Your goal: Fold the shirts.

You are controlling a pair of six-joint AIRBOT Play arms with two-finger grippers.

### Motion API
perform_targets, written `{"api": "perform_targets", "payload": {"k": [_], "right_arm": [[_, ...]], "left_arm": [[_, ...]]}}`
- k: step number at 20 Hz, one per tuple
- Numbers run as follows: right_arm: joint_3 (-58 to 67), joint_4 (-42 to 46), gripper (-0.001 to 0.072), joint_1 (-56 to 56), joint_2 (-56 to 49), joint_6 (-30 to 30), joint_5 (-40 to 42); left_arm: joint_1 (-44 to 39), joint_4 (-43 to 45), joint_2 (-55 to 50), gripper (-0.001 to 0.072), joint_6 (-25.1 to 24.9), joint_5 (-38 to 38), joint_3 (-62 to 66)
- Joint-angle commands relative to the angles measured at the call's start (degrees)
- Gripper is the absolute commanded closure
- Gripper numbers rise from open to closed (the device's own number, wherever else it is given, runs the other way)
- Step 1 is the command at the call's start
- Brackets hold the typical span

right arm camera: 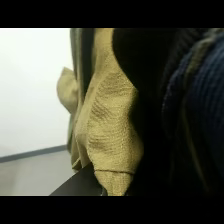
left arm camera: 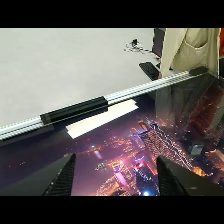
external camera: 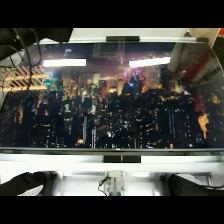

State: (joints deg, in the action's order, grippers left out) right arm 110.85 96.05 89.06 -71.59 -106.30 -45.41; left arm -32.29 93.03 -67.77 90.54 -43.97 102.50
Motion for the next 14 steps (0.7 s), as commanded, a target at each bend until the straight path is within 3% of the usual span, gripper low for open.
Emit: {"api": "perform_targets", "payload": {"k": [1,3,4,5,6,9,11,14], "right_arm": [[0.02,0.22,0.0661,2.84,0.44,-2.56,-1.68],[0.02,-1.49,0.0645,3.76,0.09,-2.49,-1.05],[0.02,-3.54,0.0550,4.15,-0.04,-2.32,-0.13],[0.02,-5.16,0.0383,4.15,-0.15,-1.38,0.96],[0.02,-7.30,0.0308,4.15,-0.13,0.28,1.29],[0.02,-11.67,0.0306,4.15,0.66,5.97,-1.62],[0.04,-11.63,0.0120,4.15,1.25,6.71,-7.13],[0.02,-11.23,0.0120,4.15,3.28,7.69,-15.96]], "left_arm": [[0.02,0.04,-0.11,0.0097,-0.02,-0.02,-0.02],[0.02,0.02,-0.28,0.0097,-0.02,-0.02,-0.02],[0.02,0.04,-0.42,0.0097,-0.02,0.00,-0.02],[0.02,0.02,-0.57,0.0097,0.00,0.00,-0.02],[0.02,0.02,-0.72,0.0097,0.00,-0.04,-0.02],[0.02,0.00,-0.94,0.0096,0.00,-0.07,-0.02],[0.02,0.00,-0.98,0.0097,0.00,-0.09,-0.02],[0.02,0.00,-1.18,0.0097,-0.02,-0.22,-0.02]]}}
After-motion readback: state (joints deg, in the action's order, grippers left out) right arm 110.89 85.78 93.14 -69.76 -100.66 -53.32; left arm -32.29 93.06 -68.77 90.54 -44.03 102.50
